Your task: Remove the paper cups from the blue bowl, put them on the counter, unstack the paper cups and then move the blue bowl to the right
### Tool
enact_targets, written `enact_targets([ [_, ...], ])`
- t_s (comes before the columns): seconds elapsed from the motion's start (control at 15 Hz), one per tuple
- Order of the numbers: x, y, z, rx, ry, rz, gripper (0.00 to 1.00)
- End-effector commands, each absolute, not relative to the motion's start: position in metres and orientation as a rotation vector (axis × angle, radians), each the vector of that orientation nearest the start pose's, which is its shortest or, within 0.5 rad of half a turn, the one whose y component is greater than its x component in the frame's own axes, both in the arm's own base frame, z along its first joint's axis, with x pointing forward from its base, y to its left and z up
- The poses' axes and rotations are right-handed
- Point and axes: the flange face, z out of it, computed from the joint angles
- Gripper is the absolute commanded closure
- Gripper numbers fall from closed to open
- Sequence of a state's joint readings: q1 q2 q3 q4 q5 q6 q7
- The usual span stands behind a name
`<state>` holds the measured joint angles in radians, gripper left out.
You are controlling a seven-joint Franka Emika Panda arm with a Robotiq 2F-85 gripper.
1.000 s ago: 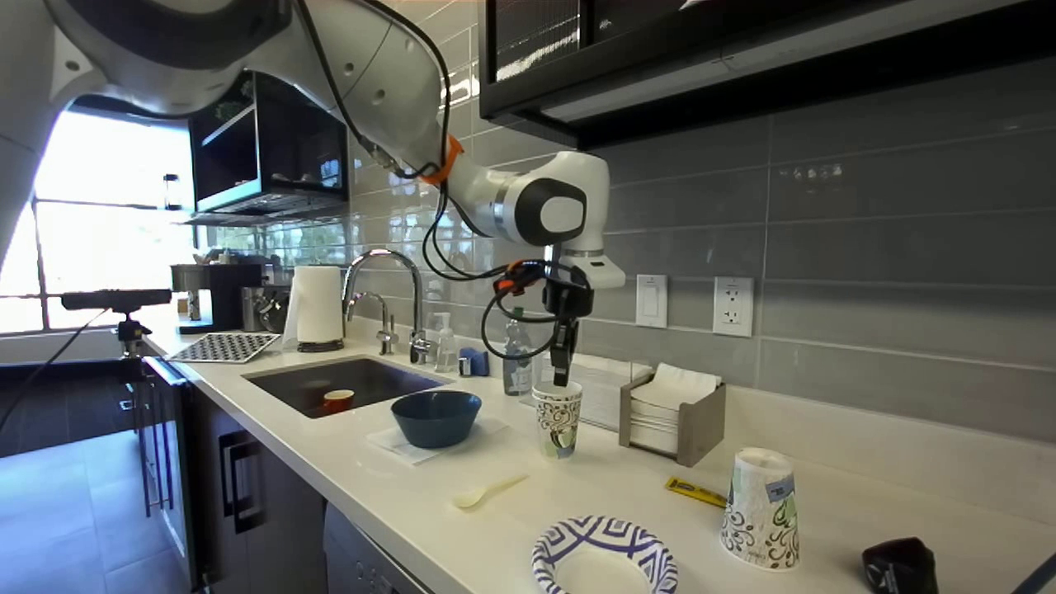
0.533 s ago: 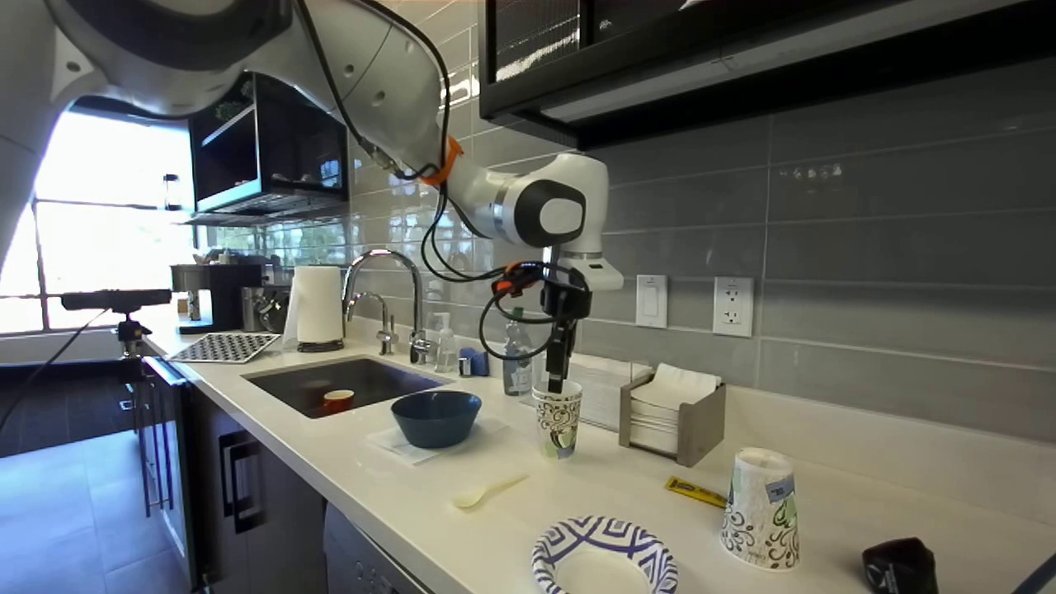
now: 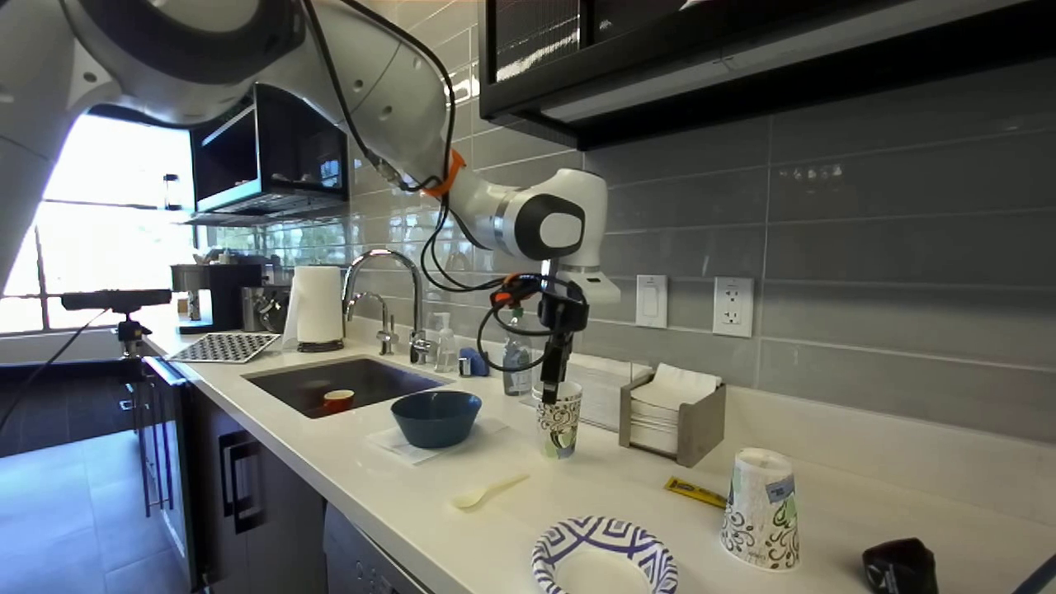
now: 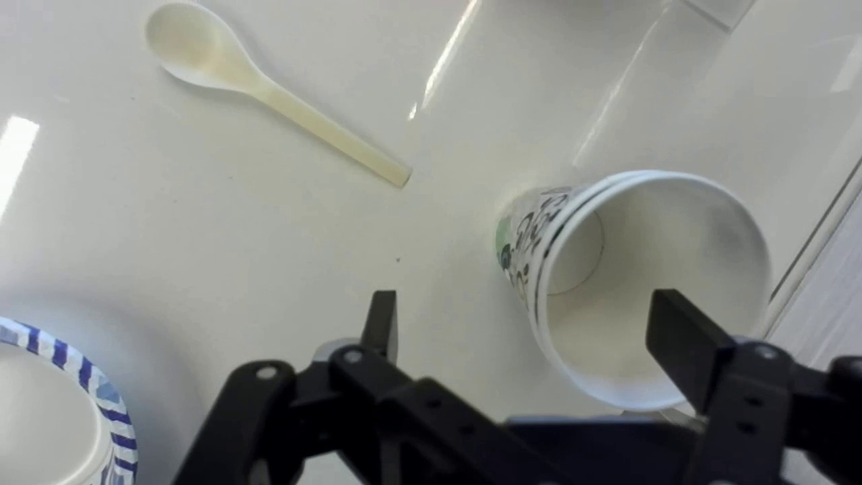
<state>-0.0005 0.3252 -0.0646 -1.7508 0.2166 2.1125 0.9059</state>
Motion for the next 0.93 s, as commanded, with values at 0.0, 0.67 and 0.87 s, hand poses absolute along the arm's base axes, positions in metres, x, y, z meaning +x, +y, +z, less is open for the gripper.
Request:
enact_targets([
  [0.0,0.6528,-0.026,0.3862,-2.543,1.505,0.072,0.35],
  [0.67,0.6546,-0.0231,0.3841,-2.552,1.497,0.073,1.0],
  [0.87,0.6548,-0.0231,0.386,-2.553,1.496,0.066,1.0],
])
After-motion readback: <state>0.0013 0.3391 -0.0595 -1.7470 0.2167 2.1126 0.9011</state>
